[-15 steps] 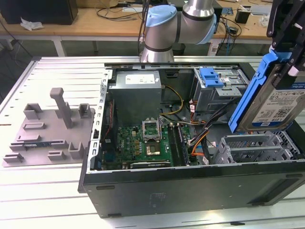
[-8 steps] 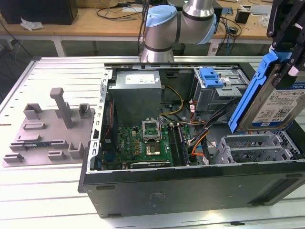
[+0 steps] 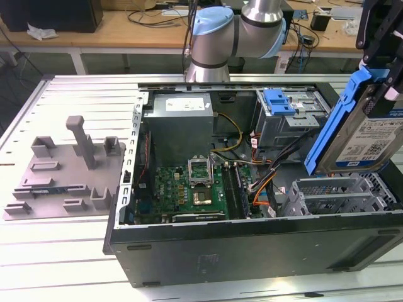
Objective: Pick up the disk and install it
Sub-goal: 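Insert the disk into the insertion slot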
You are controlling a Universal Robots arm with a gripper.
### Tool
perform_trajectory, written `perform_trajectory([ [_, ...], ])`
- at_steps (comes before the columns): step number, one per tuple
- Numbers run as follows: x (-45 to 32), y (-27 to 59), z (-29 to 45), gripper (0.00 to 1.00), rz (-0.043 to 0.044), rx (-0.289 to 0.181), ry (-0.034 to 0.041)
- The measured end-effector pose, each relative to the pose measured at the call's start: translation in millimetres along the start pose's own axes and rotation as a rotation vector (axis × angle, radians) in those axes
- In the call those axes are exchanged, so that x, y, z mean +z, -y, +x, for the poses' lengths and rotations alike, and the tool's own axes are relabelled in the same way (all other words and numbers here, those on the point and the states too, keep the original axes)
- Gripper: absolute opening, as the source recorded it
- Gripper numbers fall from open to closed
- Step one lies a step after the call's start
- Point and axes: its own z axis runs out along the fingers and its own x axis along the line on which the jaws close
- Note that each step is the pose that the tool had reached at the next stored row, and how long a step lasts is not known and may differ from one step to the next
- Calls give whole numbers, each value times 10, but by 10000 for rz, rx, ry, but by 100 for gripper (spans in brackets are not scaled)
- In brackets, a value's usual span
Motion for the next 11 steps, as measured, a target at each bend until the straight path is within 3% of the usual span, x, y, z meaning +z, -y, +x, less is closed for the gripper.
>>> perform_trajectory([
  [11, 28, 3, -15, 37, 0, 0, 0],
])
